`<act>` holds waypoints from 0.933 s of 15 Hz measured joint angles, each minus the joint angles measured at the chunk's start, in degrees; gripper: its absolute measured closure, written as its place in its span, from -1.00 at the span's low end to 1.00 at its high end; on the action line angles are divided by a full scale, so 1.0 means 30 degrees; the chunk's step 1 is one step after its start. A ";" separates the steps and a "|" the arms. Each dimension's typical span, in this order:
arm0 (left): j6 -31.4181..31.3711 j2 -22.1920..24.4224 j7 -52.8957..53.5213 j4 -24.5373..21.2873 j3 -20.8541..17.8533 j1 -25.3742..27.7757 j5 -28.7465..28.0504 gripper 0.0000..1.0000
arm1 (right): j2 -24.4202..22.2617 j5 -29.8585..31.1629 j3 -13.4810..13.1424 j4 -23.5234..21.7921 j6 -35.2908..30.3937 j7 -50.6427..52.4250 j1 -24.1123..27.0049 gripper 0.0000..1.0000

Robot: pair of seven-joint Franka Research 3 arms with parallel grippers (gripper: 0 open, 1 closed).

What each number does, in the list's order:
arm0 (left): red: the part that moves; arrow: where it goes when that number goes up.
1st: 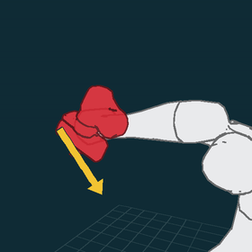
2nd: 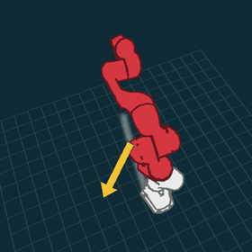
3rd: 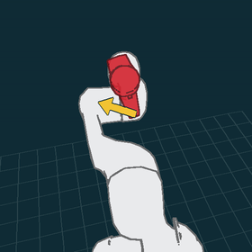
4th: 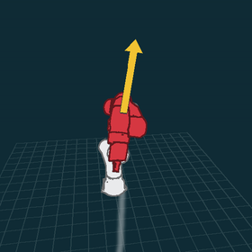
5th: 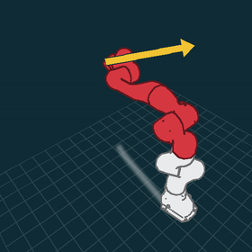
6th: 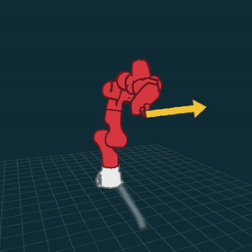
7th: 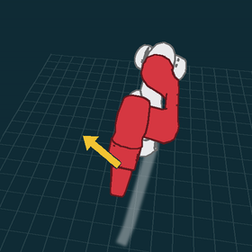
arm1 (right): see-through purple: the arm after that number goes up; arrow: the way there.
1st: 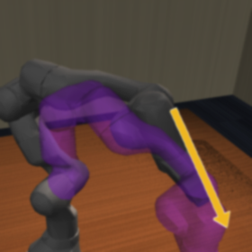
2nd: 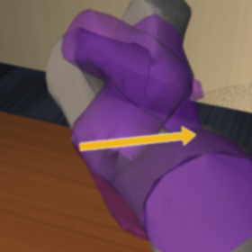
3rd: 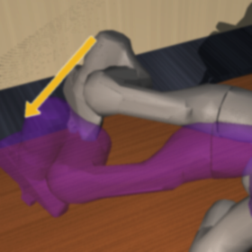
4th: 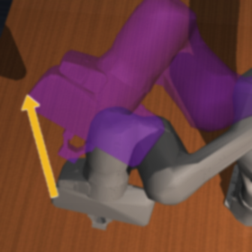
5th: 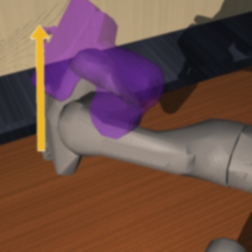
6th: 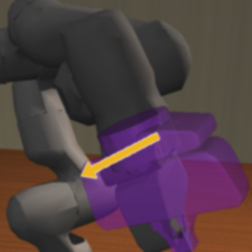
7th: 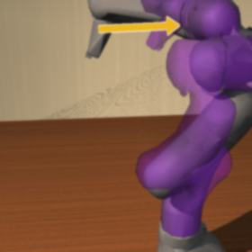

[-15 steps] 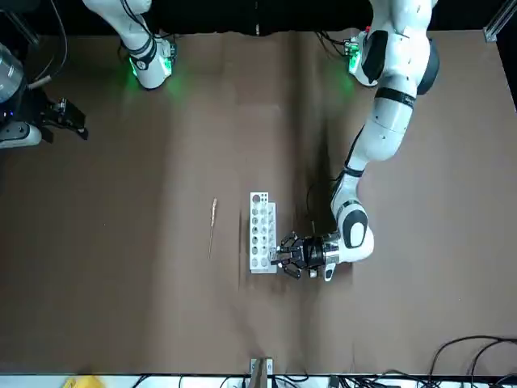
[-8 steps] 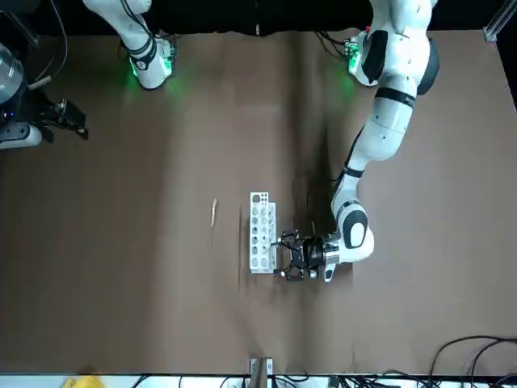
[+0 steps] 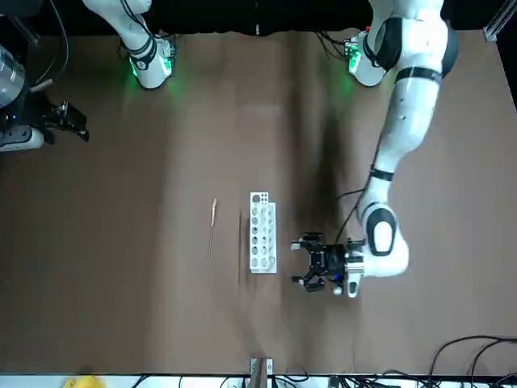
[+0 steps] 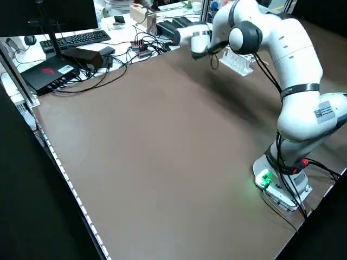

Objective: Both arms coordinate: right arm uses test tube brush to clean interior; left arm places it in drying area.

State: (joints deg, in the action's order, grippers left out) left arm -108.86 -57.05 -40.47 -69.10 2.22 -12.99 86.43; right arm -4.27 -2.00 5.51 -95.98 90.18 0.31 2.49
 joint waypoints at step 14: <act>0.6835 1.0299 0.6524 -0.0126 -0.0073 0.2195 -2.5882 -1.00 | 0.0016 -0.0010 0.0000 -0.0029 -0.0709 0.0058 -0.0016 -1.00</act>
State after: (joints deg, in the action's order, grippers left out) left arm -88.35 -26.15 -20.90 -69.48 2.00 -6.40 8.79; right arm -4.22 -2.03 5.51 -96.06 88.06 0.48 2.45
